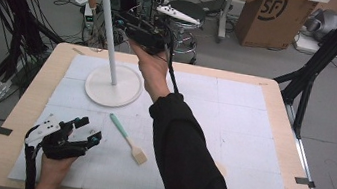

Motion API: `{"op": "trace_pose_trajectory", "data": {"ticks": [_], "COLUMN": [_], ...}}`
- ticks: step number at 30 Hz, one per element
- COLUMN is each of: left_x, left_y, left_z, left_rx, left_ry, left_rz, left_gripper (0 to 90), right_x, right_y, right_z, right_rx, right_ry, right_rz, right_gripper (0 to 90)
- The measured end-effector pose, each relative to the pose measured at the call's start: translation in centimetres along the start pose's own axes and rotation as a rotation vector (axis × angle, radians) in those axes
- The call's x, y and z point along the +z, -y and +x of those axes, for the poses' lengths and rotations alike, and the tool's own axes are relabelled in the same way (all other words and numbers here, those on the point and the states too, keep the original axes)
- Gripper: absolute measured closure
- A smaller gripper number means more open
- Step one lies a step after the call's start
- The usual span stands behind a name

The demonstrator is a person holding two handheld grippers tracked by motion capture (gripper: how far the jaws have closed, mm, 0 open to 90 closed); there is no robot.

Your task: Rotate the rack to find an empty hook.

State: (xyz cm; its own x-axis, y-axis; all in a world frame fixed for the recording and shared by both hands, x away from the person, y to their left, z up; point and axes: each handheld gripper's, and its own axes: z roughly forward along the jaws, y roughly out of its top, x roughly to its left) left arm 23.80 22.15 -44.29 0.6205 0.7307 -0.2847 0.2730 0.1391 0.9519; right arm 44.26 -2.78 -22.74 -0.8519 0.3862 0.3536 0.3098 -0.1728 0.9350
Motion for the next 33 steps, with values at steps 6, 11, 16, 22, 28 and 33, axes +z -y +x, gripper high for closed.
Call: {"op": "trace_pose_trajectory", "data": {"ticks": [6, 11, 16, 22, 28, 33], "left_x": [0.1, 0.1, 0.2, 0.2, 0.1, 0.2], "left_y": [0.0, 0.0, 0.0, 0.0, 0.0, 0.0], "left_z": [-0.1, -0.1, -0.1, -0.1, -0.2, -0.3], "left_rx": [0.003, 0.005, 0.007, 0.010, 0.012, 0.012], "left_ry": [0.007, 0.006, 0.003, 0.002, 0.001, 0.001], "left_rz": [0.006, 0.007, 0.007, 0.008, 0.010, 0.008], "left_gripper": [20.0, 19.9, 19.8, 19.6, 18.9, 18.9], "right_x": [-1.7, -3.0, -4.1, -5.4, -7.0, -8.6], "right_y": [1.0, 1.5, 1.9, 2.5, 3.4, 4.1], "right_z": [-0.2, -0.5, -0.5, -0.2, -0.6, -0.1], "right_rx": [0.016, 0.009, 0.000, -0.015, -0.014, -0.052], "right_ry": [0.024, 0.048, 0.062, 0.073, 0.112, 0.118], "right_rz": [0.017, 0.031, 0.046, 0.072, 0.103, 0.130], "right_gripper": [42.7, 41.0, 40.9, 37.3, 34.9, 34.9]}}
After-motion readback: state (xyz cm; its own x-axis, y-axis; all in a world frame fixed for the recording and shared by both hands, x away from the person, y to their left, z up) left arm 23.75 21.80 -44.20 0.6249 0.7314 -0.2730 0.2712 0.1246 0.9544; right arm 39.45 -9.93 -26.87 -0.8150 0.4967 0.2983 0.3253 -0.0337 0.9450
